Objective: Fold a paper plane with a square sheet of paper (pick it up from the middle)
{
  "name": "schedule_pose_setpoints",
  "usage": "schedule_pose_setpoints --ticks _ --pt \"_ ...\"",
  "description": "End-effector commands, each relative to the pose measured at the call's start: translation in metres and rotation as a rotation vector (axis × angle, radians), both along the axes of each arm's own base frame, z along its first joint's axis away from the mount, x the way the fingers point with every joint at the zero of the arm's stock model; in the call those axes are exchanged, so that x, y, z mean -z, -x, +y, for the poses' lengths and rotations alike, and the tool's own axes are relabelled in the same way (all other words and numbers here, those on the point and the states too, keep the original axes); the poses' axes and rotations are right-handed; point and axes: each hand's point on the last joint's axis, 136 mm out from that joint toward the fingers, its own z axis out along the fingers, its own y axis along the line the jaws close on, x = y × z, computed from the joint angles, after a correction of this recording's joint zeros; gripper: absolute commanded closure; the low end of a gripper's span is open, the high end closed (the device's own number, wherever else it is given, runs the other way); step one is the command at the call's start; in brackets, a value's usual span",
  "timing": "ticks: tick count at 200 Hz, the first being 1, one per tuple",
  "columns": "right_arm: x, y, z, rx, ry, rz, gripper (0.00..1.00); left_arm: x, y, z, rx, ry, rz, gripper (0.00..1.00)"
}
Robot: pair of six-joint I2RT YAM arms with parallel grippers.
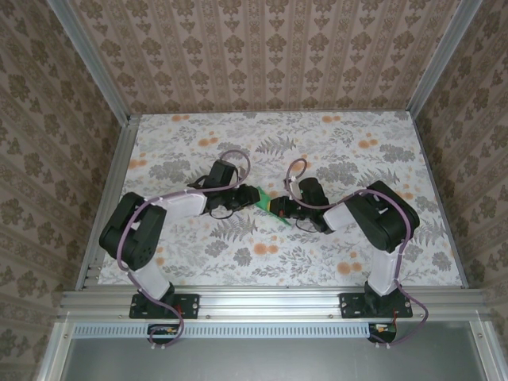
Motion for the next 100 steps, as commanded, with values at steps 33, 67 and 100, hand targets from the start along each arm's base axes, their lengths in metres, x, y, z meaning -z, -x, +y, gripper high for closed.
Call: schedule_pose_setpoints --ticks 33,67,100 --pt "-0.02 -0.005 0.013 -0.033 -0.1 0.072 1.0 -0.015 -0.006 -0.008 0.051 0.013 -0.089 0.7" --pt "-0.017 -0.005 0.017 -0.034 -0.112 0.151 1.0 -0.012 -0.006 -0.005 0.041 0.004 -0.097 0.71" --pt "-0.013 -0.002 0.021 -0.046 -0.123 0.228 1.0 -0.012 -0.007 -0.002 0.029 -0.001 -0.111 0.71"
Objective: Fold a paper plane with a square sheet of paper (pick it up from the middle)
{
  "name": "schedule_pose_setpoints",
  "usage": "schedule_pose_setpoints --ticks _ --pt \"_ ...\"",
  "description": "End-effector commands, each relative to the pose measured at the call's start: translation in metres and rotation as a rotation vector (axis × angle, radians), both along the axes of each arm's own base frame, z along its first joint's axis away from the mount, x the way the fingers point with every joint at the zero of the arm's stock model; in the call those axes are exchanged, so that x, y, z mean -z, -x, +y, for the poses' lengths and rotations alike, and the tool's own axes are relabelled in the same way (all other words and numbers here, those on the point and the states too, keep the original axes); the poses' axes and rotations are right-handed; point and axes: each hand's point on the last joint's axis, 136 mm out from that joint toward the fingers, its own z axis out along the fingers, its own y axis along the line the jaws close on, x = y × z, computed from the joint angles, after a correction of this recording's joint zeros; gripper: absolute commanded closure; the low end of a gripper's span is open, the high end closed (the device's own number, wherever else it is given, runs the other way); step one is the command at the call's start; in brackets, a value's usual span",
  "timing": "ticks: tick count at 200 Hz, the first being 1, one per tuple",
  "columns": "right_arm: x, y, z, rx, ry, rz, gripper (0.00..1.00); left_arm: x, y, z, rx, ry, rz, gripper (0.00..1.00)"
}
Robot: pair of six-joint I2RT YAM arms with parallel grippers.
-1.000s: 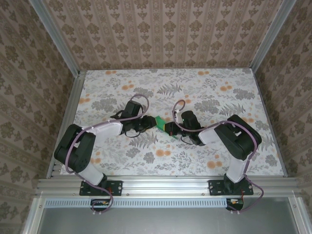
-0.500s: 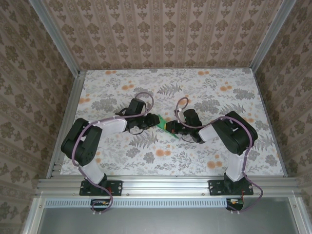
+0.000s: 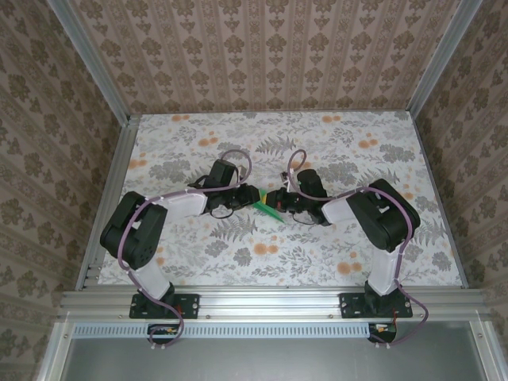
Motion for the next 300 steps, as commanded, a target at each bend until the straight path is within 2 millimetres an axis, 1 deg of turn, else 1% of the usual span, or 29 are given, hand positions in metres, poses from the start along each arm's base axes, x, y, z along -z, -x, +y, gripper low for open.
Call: schedule_pose_setpoints --ticks 1,60,113,143,176,231,259,300 --pt "0.008 0.005 0.005 -0.028 -0.023 0.11 1.0 -0.011 -0.003 -0.001 0.011 0.004 -0.066 0.71" --pt "0.017 0.008 0.012 -0.03 -0.074 0.214 1.0 -0.008 -0.004 0.005 -0.014 -0.009 -0.09 0.73" --pt "0.032 0.005 0.008 0.014 -0.08 0.303 1.0 -0.003 -0.004 0.005 -0.006 -0.016 -0.094 0.73" --pt "0.036 0.003 0.004 0.041 -0.084 0.334 1.0 0.003 -0.003 0.004 0.0 -0.023 -0.083 0.73" --pt "0.045 0.002 0.0 0.065 -0.079 0.376 1.0 0.009 -0.003 0.004 0.004 -0.029 -0.076 0.74" --pt "0.054 0.004 -0.001 0.066 -0.072 0.411 1.0 0.011 -0.005 -0.002 0.025 -0.015 -0.071 0.74" --pt "0.056 0.005 -0.001 0.063 -0.067 0.416 1.0 0.017 -0.006 -0.003 0.027 -0.019 -0.059 0.75" --pt "0.059 0.007 -0.002 0.05 -0.051 0.418 1.0 0.015 -0.011 -0.007 0.028 -0.012 -0.075 0.75"
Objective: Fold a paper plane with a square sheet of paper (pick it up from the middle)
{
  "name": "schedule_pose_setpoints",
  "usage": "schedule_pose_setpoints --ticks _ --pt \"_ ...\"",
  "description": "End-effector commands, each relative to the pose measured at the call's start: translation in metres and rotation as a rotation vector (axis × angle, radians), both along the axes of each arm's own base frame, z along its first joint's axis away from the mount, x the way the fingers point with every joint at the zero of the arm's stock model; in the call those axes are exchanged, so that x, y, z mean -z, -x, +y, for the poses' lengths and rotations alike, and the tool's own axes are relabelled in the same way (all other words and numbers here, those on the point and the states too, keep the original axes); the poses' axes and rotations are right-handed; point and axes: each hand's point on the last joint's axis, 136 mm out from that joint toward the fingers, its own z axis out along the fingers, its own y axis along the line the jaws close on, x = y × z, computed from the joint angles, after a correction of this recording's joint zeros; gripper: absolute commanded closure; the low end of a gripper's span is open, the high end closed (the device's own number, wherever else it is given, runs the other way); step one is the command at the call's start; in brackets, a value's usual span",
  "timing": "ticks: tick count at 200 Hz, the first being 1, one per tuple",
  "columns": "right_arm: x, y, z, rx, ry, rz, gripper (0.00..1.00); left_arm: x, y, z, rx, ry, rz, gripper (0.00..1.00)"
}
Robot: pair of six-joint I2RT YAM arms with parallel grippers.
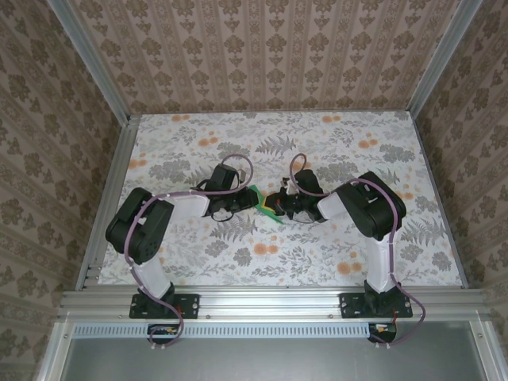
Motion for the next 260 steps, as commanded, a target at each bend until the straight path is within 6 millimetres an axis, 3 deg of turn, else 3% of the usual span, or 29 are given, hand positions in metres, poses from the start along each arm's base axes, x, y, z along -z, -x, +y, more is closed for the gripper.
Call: schedule_pose_setpoints --ticks 1,70,164,260 --pt "0.023 0.009 -0.005 -0.013 0.04 0.081 1.0 -0.011 -0.008 -0.012 0.038 0.028 -0.052 0.76" --pt "0.022 0.01 -0.003 -0.036 0.045 0.071 1.0 0.002 -0.012 -0.009 0.019 0.004 -0.03 0.78" --pt "-0.017 0.008 0.0 -0.108 0.016 -0.046 0.82 0.012 -0.014 0.002 -0.037 -0.003 0.008 0.8" --pt "-0.032 0.025 -0.019 -0.251 0.201 -0.257 0.69 0.018 -0.016 0.002 -0.055 0.023 0.041 0.8"
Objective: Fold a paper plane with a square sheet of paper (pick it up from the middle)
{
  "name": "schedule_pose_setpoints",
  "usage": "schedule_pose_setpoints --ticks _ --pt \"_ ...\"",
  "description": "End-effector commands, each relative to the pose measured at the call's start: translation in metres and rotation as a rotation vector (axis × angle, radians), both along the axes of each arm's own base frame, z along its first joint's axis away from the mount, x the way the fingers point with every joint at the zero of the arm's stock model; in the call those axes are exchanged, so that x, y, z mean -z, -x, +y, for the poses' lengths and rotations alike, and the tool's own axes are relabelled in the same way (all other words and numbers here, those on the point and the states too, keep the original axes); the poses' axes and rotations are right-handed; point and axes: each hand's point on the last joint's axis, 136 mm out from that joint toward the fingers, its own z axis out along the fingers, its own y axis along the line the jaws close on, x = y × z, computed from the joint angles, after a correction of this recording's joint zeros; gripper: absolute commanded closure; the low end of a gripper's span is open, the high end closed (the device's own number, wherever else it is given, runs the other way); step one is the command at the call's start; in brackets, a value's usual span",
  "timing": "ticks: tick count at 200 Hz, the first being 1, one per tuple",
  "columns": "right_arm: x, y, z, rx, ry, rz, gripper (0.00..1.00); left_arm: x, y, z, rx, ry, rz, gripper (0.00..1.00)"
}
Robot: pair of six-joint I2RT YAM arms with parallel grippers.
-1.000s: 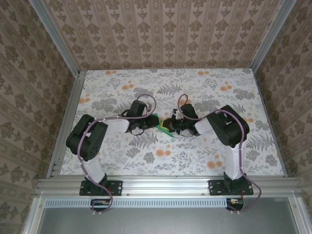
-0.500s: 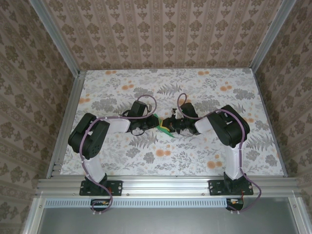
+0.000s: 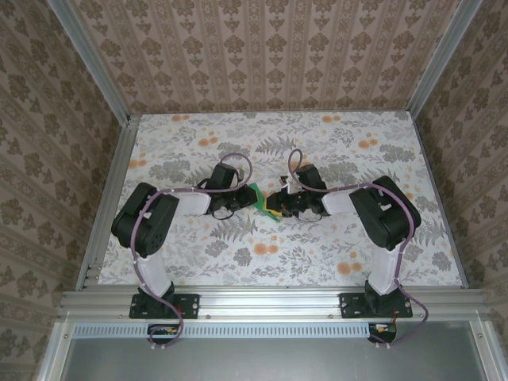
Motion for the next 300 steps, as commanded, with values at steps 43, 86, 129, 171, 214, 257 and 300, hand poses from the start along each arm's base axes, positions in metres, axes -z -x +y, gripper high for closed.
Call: schedule_pose_setpoints --ticks 43,86,129,171,214,257,300 --pt "-0.01 0.006 -0.011 -0.161 0.212 -0.248 0.65 0.007 0.0 -0.001 -0.007 0.01 0.032 0.8" --pt "-0.001 0.006 0.0 -0.244 0.265 -0.304 0.63 0.006 0.0 -0.001 -0.003 0.009 0.03 0.8" --pt "0.005 0.003 0.005 -0.263 0.25 -0.313 0.63 0.007 0.0 -0.002 0.002 0.011 0.031 0.8" --pt "0.013 0.0 0.007 -0.265 0.251 -0.317 0.63 0.006 0.0 -0.003 0.007 0.013 0.029 0.8" --pt "0.022 -0.005 0.008 -0.254 0.257 -0.31 0.68 0.005 0.0 -0.003 0.011 0.013 0.027 0.8" --pt "0.023 -0.01 0.006 -0.219 0.224 -0.293 0.84 0.002 -0.001 -0.002 0.011 0.013 0.021 0.8" --pt "0.017 -0.017 0.001 -0.139 0.102 -0.207 1.0 -0.012 -0.004 -0.004 0.025 0.033 -0.02 0.78"
